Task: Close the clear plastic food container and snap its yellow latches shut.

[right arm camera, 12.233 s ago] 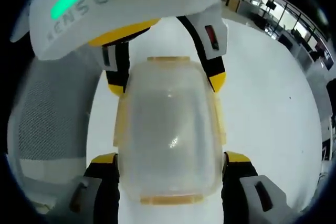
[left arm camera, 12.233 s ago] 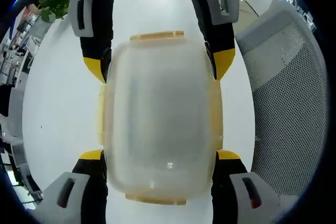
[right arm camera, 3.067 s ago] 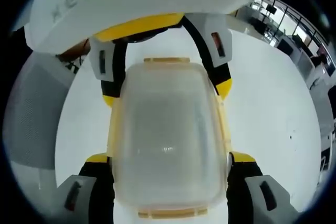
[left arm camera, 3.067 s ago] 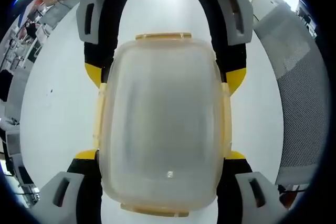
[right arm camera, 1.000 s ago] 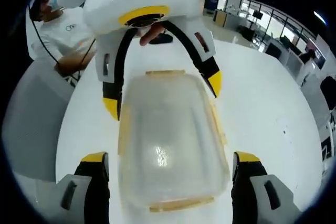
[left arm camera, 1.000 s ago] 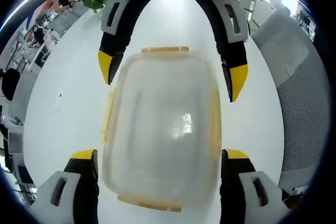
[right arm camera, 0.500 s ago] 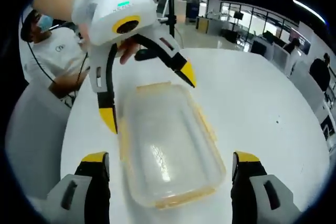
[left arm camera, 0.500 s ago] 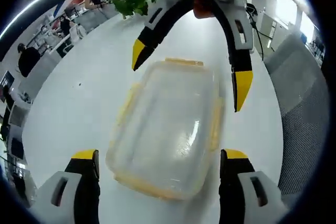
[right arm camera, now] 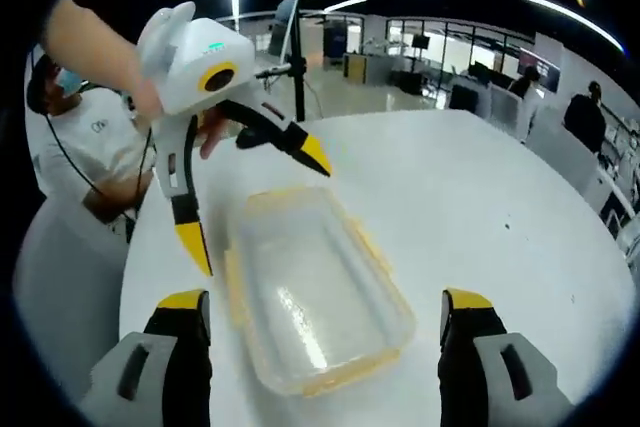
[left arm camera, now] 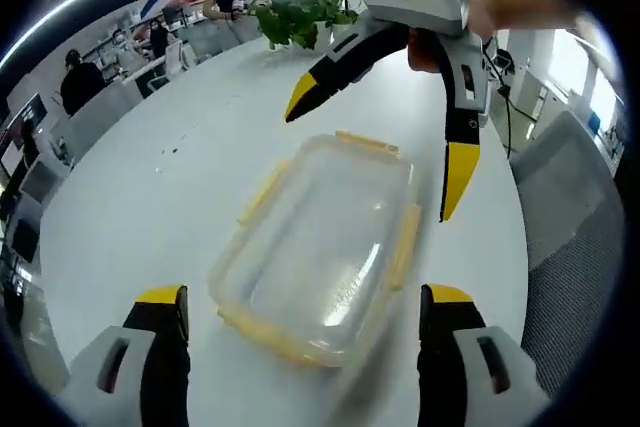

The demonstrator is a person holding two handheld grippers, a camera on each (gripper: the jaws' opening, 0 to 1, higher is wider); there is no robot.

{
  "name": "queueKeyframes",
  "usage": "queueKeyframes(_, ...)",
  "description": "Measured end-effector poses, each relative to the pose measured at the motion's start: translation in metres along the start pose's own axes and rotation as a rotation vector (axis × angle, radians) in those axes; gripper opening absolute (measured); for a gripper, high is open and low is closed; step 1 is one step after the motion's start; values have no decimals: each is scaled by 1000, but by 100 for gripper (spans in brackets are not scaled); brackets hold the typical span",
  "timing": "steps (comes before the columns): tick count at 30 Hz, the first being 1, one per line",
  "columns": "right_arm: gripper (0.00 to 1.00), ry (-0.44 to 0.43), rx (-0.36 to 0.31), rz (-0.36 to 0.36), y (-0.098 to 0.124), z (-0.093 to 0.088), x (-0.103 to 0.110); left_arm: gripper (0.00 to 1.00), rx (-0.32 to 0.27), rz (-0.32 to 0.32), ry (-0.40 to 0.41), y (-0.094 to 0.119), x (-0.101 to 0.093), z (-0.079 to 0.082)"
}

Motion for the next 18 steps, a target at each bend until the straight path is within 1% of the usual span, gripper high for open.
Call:
queueKeyframes(7,97,-52,-40,-28,7,1,2,96,-26,34,3,8,-3,-4)
queueKeyframes(9,97,-68,-56,-41,10,1,3,95,-49,44,35,10,-2,-5)
queueKeyframes(11,96,-69,-58,-52,13,0,3,95,-86,56,68,13,-1,-5)
queueKeyframes(12,96,-71,-61,-57,14,-1,3,95,-107,65,103,15,-2,-6)
queueKeyframes(14,96,-87,-72,-66,17,-1,2,95,-133,76,132,18,-2,-6)
queueKeyframes(18,96,-102,-78,-81,22,-5,2,95,-136,87,142,21,-6,-14)
Point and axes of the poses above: the point that each gripper's makers call its tool centre point, and the gripper's own axes: y roughly backward along the fingers, x roughly to its left, z roughly out of its top, the point moved 6 cm from there along y, roughly backward along the fingers, and after that the axes turned 11 degrees about -z, right-handed, at the moved point
